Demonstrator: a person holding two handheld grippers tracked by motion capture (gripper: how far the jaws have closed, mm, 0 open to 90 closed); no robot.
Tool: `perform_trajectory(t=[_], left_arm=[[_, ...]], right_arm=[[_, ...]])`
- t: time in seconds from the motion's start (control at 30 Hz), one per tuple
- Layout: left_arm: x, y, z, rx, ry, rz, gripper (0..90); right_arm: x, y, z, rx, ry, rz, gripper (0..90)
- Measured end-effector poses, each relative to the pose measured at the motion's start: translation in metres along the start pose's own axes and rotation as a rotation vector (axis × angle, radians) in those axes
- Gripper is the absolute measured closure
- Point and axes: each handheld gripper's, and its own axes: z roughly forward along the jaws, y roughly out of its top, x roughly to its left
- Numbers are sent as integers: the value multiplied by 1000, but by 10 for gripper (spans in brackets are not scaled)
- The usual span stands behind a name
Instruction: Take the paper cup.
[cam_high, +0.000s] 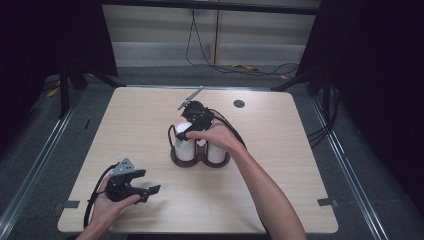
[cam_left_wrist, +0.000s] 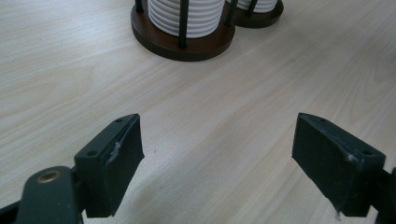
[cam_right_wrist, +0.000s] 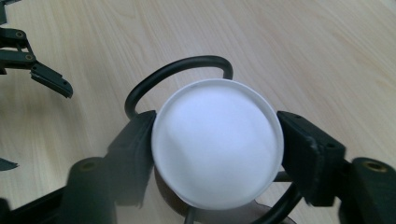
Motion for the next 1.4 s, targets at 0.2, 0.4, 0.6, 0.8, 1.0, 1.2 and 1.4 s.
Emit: perform_trajectory(t=[0.2,0.4,0.6,0.8,1.0,1.2,1.4], left_arm=[[0,0,0,1,2,2,167],[0,0,0,2,2,2,167],[0,0,0,0,1,1,167],[0,0,0,2,1,2,167],[0,0,0,2,2,1,167],[0,0,0,1,1,-1,167],[-1,0,1,2,2,-2,167]], right_arm=[[2,3,-1,18,-4,-7,345],[2,6,-5,7,-10,-8,347],[1,6,-9,-5,-11,2,350],[1,8,-13,-31,-28,8,356],[2,10,-19,-41,-29,9,362],[2,12,-23,-46,-30,17,369],[2,12,-26,-57,-18,22,372]])
